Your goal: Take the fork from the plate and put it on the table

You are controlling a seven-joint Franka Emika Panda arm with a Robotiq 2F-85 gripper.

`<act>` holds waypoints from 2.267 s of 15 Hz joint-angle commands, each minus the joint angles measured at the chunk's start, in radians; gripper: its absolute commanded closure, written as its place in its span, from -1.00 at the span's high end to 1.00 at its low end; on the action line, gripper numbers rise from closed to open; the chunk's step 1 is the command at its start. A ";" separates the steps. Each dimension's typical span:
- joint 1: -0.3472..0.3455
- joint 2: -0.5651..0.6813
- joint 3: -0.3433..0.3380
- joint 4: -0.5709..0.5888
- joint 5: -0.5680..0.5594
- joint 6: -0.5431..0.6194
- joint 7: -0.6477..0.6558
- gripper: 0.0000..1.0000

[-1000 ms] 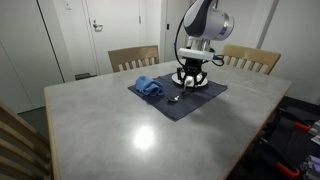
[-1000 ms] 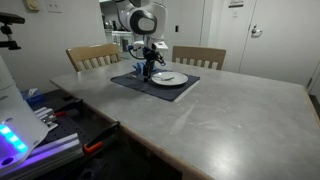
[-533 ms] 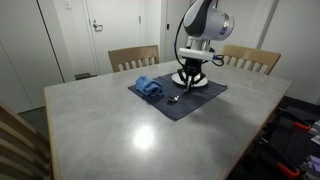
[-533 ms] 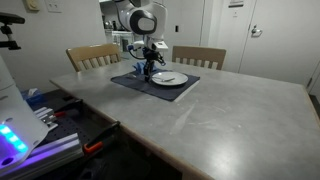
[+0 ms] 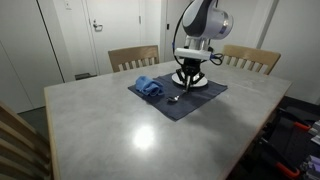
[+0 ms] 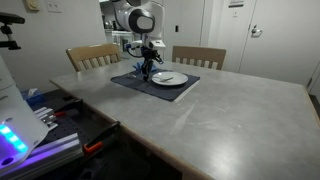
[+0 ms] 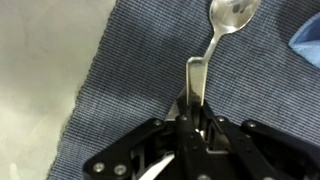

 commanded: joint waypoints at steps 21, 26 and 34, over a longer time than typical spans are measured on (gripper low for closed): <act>-0.001 -0.019 0.088 0.060 0.208 -0.205 0.124 -0.93; 0.011 -0.022 0.081 0.050 0.178 -0.187 0.136 -0.71; 0.036 -0.023 0.066 0.037 0.163 -0.175 0.234 -0.93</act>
